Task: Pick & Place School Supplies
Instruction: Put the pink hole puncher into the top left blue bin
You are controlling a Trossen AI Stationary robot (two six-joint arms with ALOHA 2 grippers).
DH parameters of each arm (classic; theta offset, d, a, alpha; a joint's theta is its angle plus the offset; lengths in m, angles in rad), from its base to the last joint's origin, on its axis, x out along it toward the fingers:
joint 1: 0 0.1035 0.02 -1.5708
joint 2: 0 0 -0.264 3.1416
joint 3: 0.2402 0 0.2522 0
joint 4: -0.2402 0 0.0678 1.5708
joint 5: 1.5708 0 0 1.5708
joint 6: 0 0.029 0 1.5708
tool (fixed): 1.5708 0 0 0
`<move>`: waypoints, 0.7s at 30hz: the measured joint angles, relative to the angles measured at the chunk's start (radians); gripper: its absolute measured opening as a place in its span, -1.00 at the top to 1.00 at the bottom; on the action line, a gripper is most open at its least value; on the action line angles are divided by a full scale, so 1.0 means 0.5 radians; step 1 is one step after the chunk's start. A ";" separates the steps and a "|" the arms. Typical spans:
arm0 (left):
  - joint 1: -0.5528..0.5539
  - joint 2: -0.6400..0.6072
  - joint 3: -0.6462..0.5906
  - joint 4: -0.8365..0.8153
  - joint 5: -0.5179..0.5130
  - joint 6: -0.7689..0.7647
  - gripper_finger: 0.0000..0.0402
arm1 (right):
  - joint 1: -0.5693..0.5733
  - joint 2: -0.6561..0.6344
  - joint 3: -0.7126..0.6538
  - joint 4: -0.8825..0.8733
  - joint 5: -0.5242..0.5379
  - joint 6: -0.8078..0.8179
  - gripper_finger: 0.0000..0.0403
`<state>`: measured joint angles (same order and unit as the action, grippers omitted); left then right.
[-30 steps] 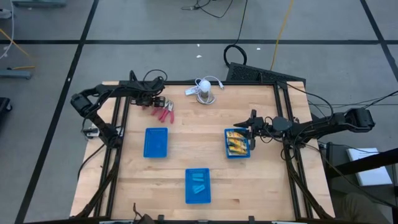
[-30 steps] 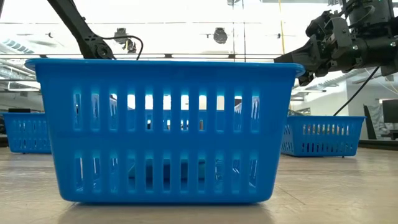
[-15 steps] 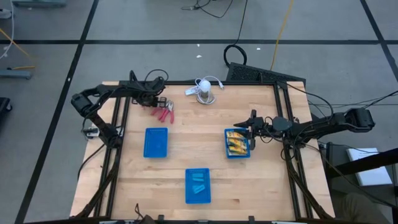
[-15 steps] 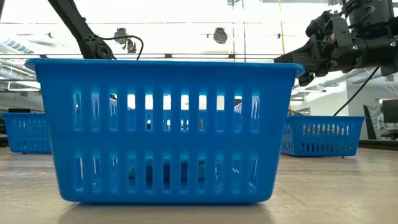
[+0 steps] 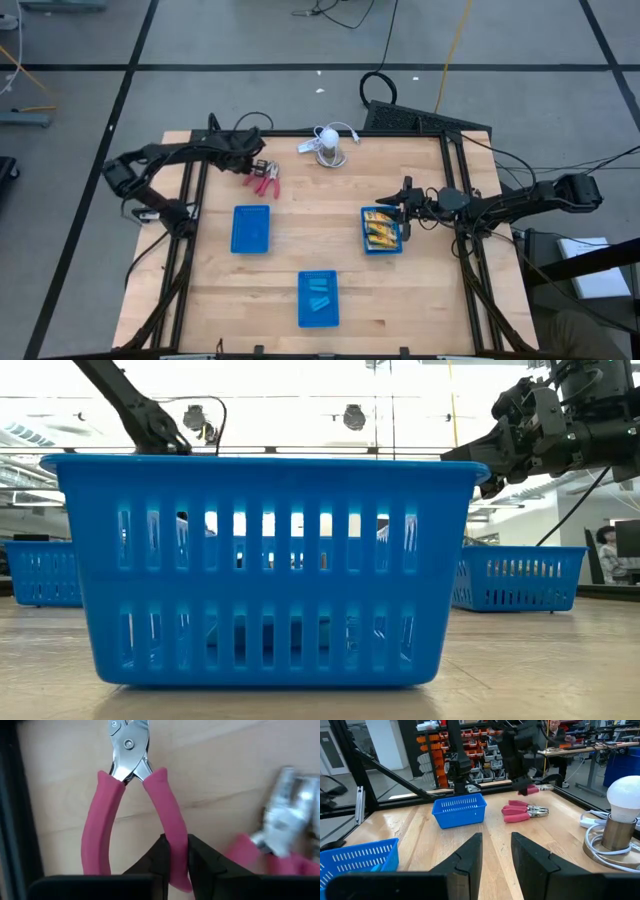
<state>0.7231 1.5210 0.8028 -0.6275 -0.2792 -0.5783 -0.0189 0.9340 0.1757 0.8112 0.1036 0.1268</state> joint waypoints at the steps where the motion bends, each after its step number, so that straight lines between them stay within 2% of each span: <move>1: -0.030 -0.056 0.000 -0.035 -0.005 -0.011 0.78 | 0.000 0.000 0.000 0.000 0.000 0.000 0.54; 6: -0.287 -0.354 0.002 -0.243 -0.015 -0.175 0.80 | 0.000 0.000 0.000 0.000 0.000 0.000 0.54; 12: -0.760 -0.640 0.003 -0.376 -0.016 -0.455 0.75 | 0.001 0.000 0.000 0.000 0.000 0.000 0.54; 17: -1.235 -0.754 0.003 -0.492 -0.037 -0.850 0.80 | 0.001 0.000 0.000 0.000 0.000 0.027 0.54; 21: -1.646 -0.767 0.003 -0.499 -0.129 -1.198 0.80 | 0.001 0.000 0.000 0.000 0.000 0.030 0.54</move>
<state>-0.0999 1.1375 0.8043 -0.8770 -0.3437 -1.1774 -0.0185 0.9340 0.1757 0.8112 0.1036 0.1417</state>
